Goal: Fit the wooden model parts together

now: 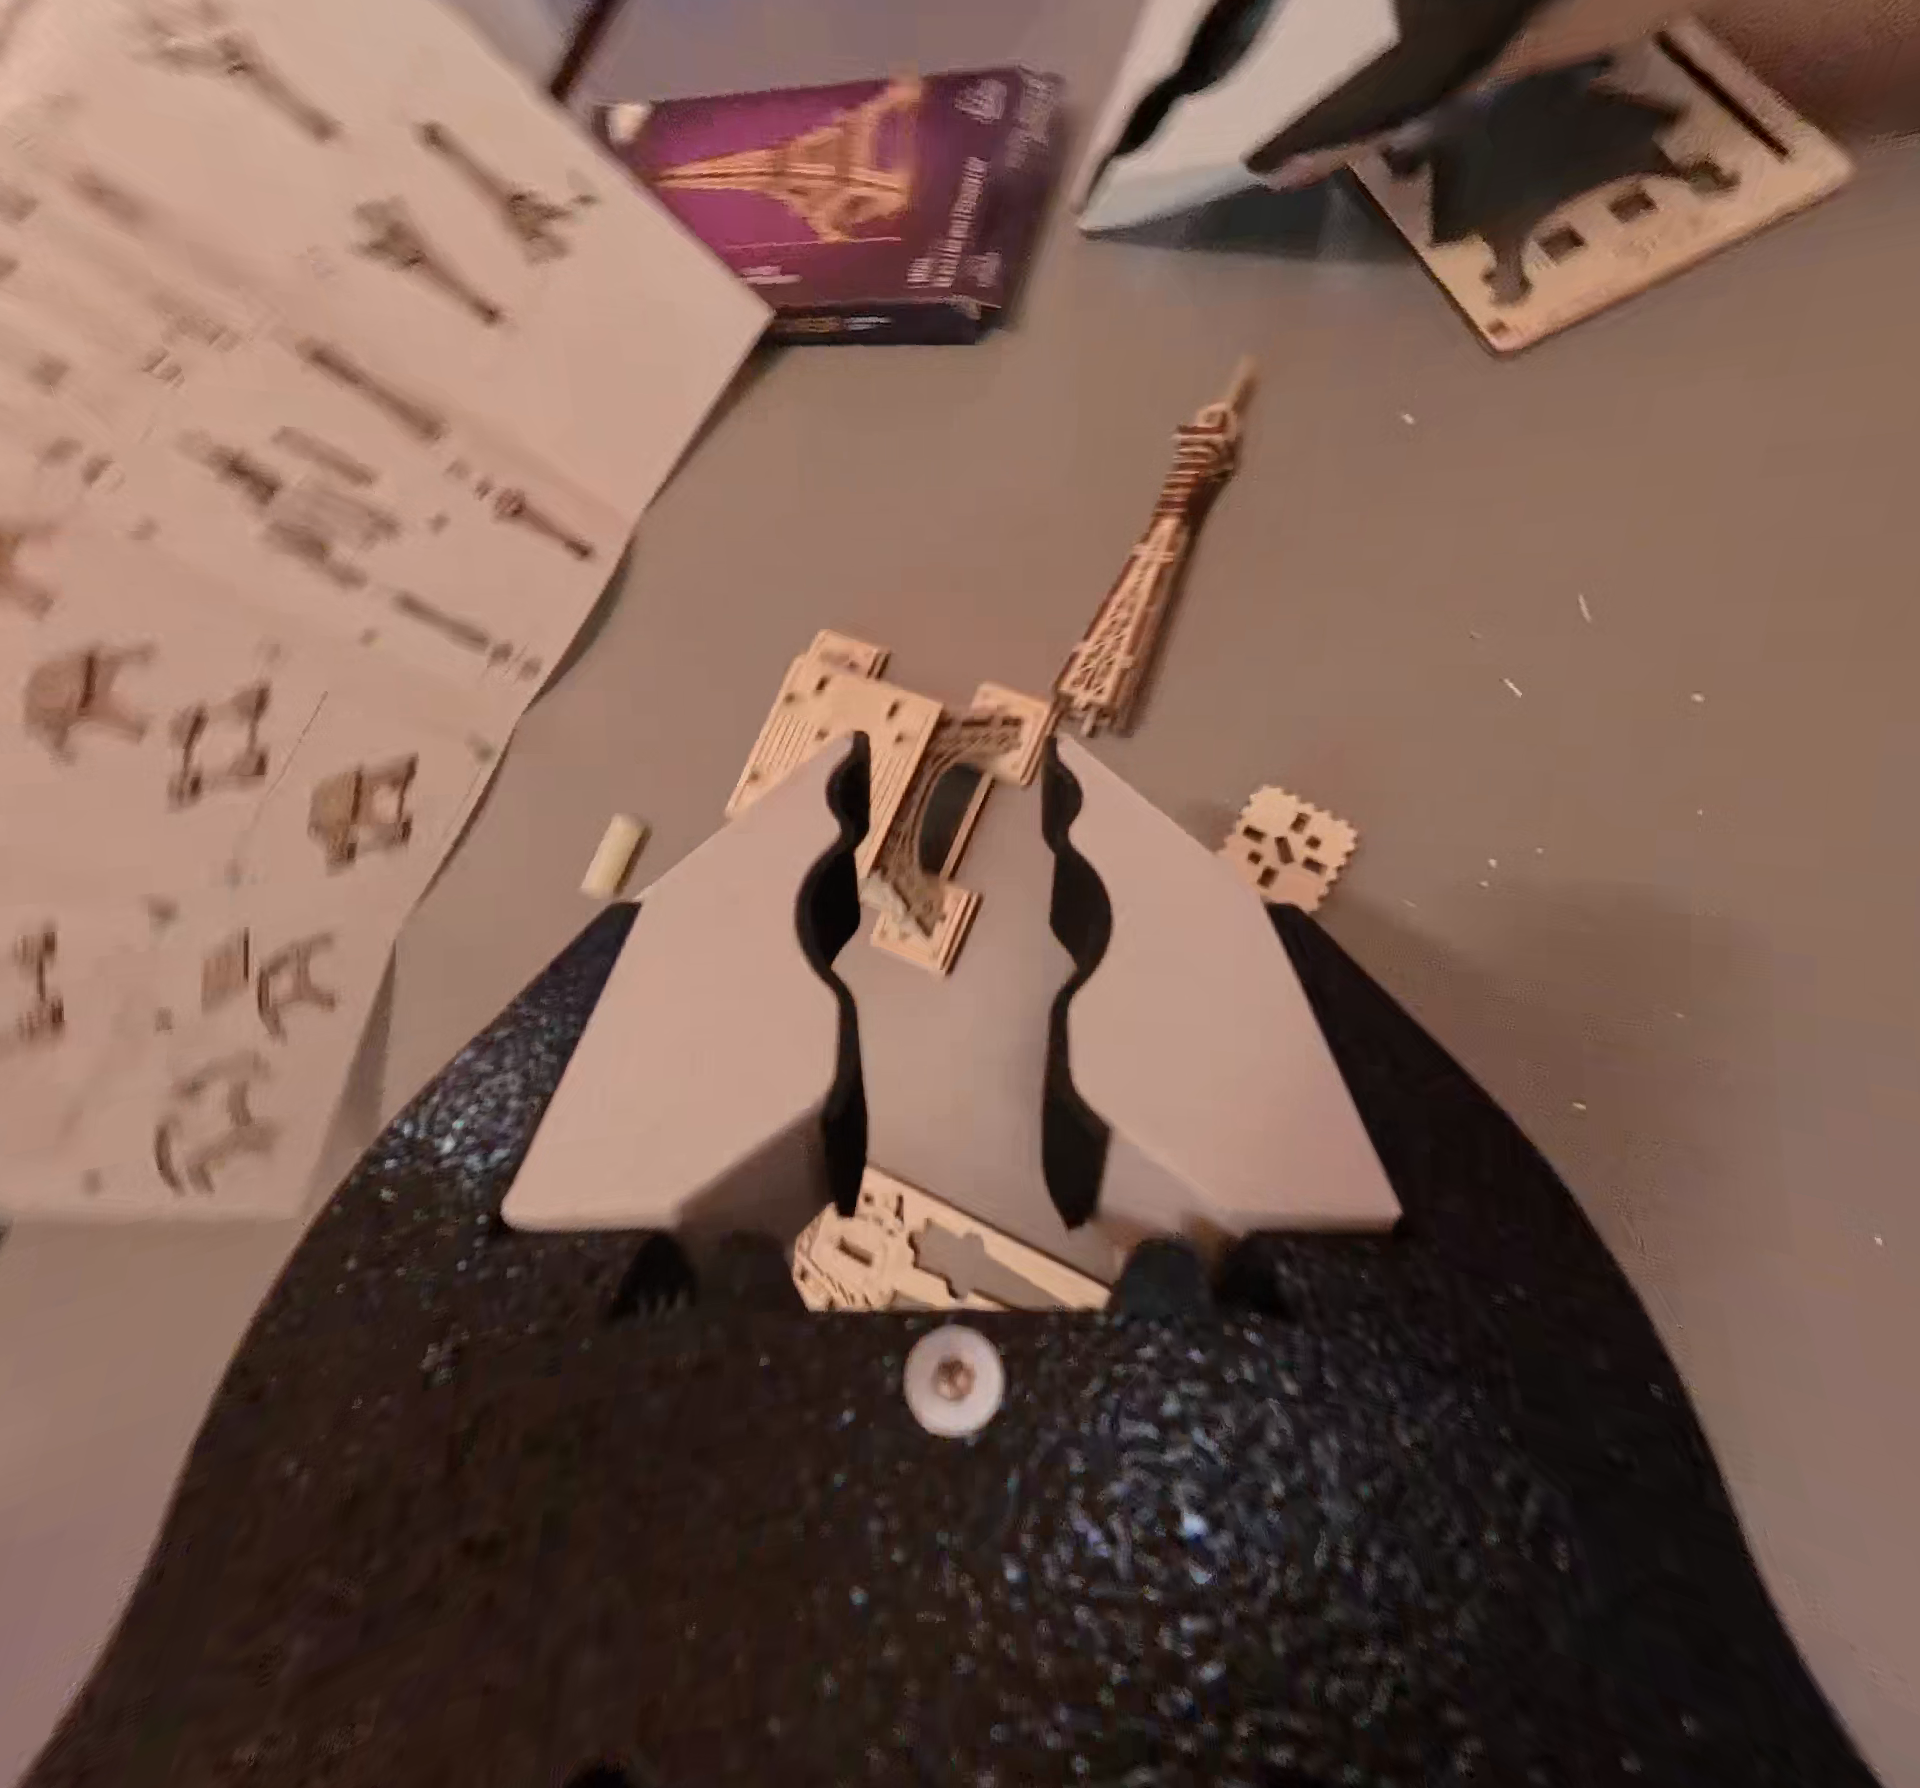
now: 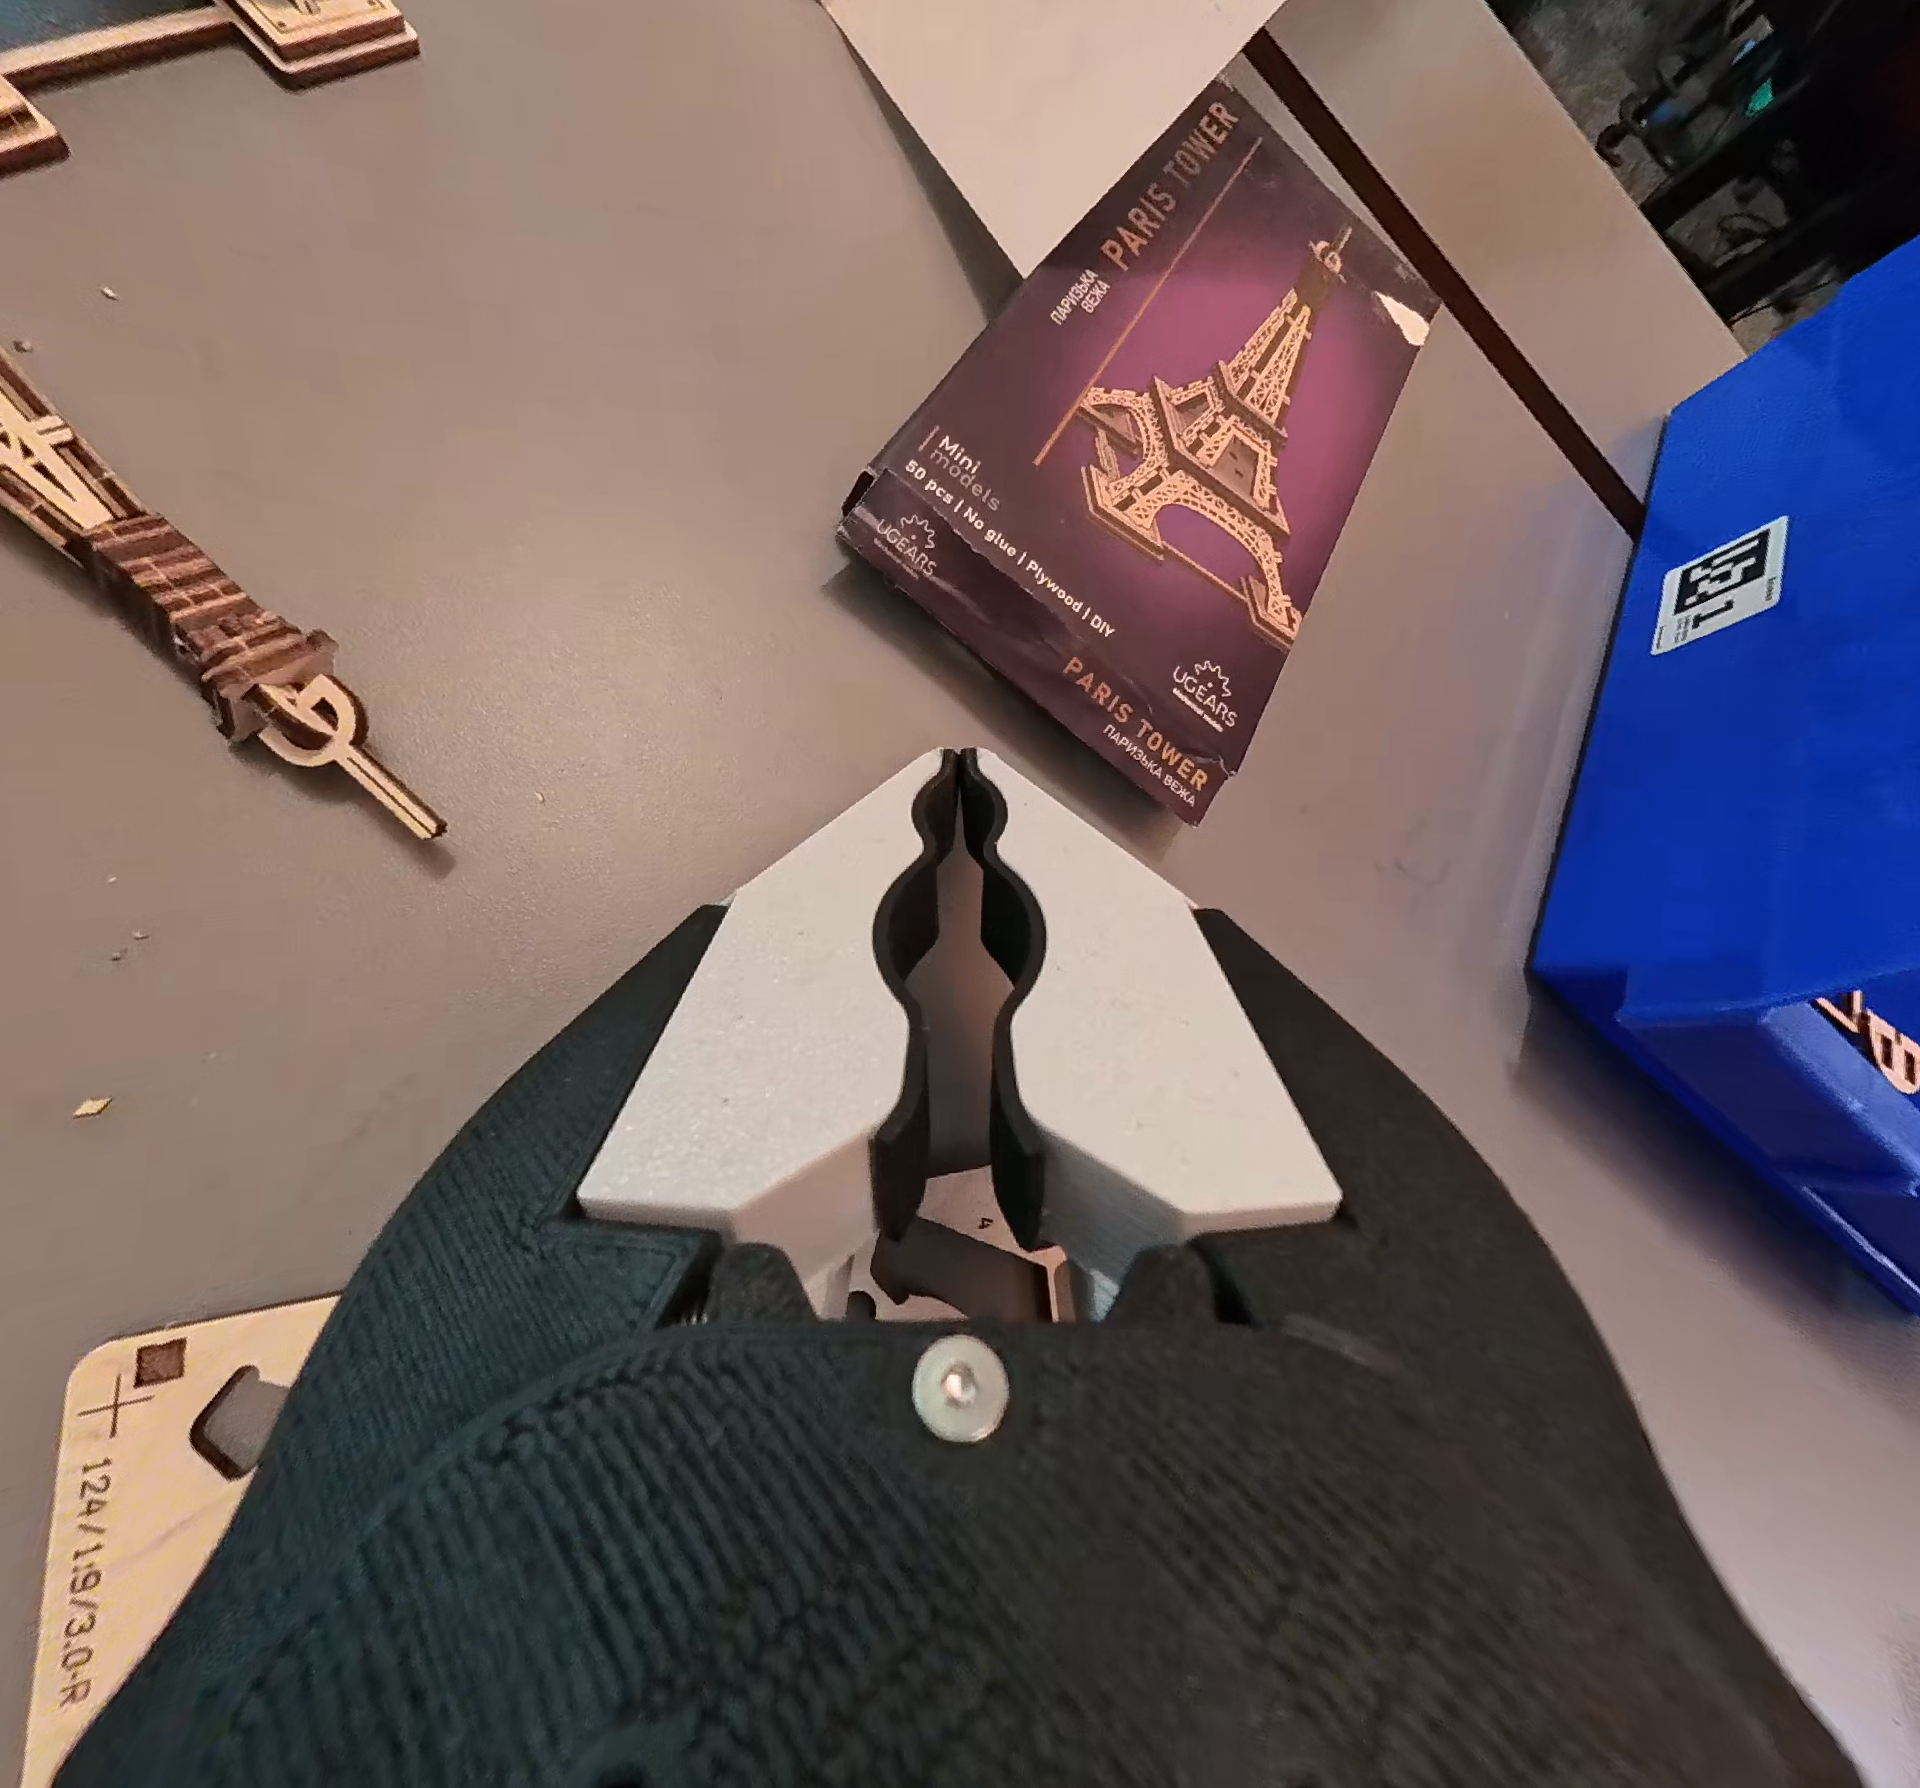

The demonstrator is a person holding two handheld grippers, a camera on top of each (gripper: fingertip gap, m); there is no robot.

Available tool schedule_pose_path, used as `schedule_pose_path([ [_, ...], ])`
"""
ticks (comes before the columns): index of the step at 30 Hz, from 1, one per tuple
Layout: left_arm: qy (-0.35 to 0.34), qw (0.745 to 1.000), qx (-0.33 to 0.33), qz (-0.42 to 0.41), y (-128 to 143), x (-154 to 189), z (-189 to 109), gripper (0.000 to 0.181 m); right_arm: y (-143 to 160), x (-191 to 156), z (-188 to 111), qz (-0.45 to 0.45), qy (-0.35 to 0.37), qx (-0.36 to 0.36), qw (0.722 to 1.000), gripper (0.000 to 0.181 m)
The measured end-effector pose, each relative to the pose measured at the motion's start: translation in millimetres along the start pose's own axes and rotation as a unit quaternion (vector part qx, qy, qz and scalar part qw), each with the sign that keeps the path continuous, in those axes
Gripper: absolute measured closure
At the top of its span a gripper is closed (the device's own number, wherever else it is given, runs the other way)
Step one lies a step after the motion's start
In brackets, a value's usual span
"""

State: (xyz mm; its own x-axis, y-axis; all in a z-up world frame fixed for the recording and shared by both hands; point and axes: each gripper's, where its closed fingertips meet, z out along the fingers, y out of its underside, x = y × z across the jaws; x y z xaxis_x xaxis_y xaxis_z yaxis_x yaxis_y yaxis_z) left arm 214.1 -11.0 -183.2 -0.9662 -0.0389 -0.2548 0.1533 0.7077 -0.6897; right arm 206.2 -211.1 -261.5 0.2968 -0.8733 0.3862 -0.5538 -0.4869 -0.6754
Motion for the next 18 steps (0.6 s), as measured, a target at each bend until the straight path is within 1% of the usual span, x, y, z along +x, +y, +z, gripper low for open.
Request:
schedule_pose_path([
  [2,0.044,0.996,-0.056,0.049,-9,14,19,0.143,-1,0,0,0.012,-0.006,0.006,1.000,0.181],
  [4,0.093,0.984,-0.123,0.086,-8,29,38,0.141,0,1,0,0.019,-0.011,0.004,1.000,0.181],
  [7,0.127,0.962,-0.194,0.145,-7,44,63,0.139,0,1,-1,0.014,-0.011,0.008,1.000,0.179],
  [9,0.146,0.947,-0.229,0.169,-7,54,76,0.140,2,5,-2,0.019,-0.003,0.007,1.000,0.176],
  [12,0.143,0.940,-0.265,0.160,-6,54,95,0.143,4,15,-4,0.032,0.011,0.008,0.999,0.175],
  [14,0.160,0.940,-0.269,0.133,-5,60,102,0.146,6,21,-6,0.039,0.023,0.011,0.999,0.175],
  [16,0.185,0.941,-0.260,0.112,-6,70,104,0.157,4,27,-10,0.046,0.035,0.018,0.998,0.175],
  [18,0.176,0.946,-0.252,0.105,-7,69,103,0.172,0,30,-14,0.048,0.045,0.029,0.997,0.175],
])
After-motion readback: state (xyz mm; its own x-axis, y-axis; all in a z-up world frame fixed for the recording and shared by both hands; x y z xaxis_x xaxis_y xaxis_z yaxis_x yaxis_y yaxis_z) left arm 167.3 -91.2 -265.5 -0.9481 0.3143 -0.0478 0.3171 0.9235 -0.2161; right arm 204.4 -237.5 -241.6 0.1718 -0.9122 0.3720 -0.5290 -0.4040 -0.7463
